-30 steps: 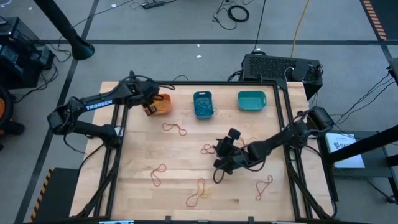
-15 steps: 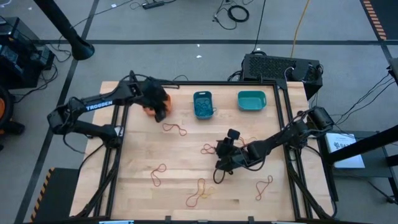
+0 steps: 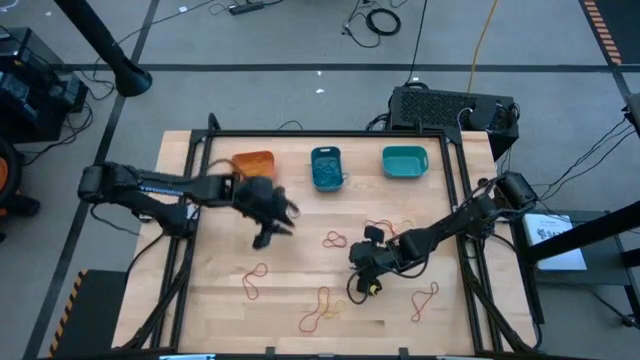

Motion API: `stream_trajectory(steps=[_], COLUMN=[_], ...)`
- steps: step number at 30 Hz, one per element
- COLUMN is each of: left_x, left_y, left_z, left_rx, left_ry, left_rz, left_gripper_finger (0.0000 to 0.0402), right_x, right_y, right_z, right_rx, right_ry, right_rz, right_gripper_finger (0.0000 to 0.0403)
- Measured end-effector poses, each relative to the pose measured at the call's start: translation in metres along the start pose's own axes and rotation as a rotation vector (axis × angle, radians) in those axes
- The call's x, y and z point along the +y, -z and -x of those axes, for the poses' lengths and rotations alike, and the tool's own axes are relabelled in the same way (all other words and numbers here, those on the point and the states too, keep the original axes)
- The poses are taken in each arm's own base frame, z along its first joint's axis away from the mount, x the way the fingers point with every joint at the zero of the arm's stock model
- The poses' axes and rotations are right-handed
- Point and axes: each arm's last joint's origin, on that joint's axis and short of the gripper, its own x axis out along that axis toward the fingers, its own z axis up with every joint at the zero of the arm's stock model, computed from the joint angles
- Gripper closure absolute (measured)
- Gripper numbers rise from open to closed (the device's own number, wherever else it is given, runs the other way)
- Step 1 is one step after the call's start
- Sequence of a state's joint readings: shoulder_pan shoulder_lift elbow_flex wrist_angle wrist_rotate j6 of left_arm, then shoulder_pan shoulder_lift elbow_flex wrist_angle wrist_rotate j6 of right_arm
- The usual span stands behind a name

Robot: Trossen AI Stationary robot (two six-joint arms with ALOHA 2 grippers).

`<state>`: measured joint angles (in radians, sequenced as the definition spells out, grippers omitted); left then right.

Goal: Sort rubber bands into baskets
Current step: Put the yellow rubber band into the orange bin

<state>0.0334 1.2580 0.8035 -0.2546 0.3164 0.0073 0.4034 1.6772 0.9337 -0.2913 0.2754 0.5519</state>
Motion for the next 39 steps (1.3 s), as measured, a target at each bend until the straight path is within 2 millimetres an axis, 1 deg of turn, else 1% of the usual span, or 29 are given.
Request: stream_trajectory(steps=[3,6,9,12,15,18,22,29,32,35,39], left_x=[-0.019,-0.031,-0.039,-0.043,-0.045,-0.046,-0.046,-0.046,-0.046,-0.046,-0.046], left_y=[0.006,0.015,0.024,0.032,0.036,0.041,0.047,0.047,0.046,0.046,0.046], left_z=[-0.019,-0.037,-0.054,-0.071,-0.086,-0.099,-0.107,-0.108,-0.108,-0.108,-0.108], left_rx=[-0.075,-0.169,-0.280,-0.326,-0.359,-0.376,-0.369,-0.374,-0.376,-0.376,-0.376], left_ry=[0.059,0.070,0.041,0.040,0.062,0.076,0.079,0.079,0.079,0.079,0.079], left_rz=[-0.083,-0.122,-0.154,-0.168,-0.145,-0.140,-0.141,-0.141,-0.141,-0.141,-0.141], left_gripper_finger=[0.0285,0.0285,0.0285,0.0285,0.0285,0.0285,0.0285,0.0285,0.0285,0.0285,0.0285], right_x=[-0.008,-0.018,-0.028,-0.033,-0.036,-0.040,-0.045,-0.050,-0.054,-0.056,-0.055], right_y=[0.006,0.011,0.017,0.020,0.023,0.031,0.038,0.042,0.046,0.049,0.049], right_z=[0.000,0.003,0.005,0.006,0.003,-0.003,-0.009,-0.014,-0.016,-0.018,-0.018], right_rx=[0.034,0.044,0.060,0.095,0.105,0.109,0.161,0.147,0.162,0.182,0.193], right_ry=[0.124,0.277,0.403,0.438,0.457,0.442,0.379,0.351,0.341,0.309,0.290], right_rz=[-0.021,-0.048,-0.100,-0.172,-0.183,-0.192,-0.245,-0.265,-0.279,-0.294,-0.249], right_gripper_finger=[0.0255,0.0255,0.0255,0.0255,0.0255,0.0255,0.0255,0.0255,0.0264,0.0297,0.0373])
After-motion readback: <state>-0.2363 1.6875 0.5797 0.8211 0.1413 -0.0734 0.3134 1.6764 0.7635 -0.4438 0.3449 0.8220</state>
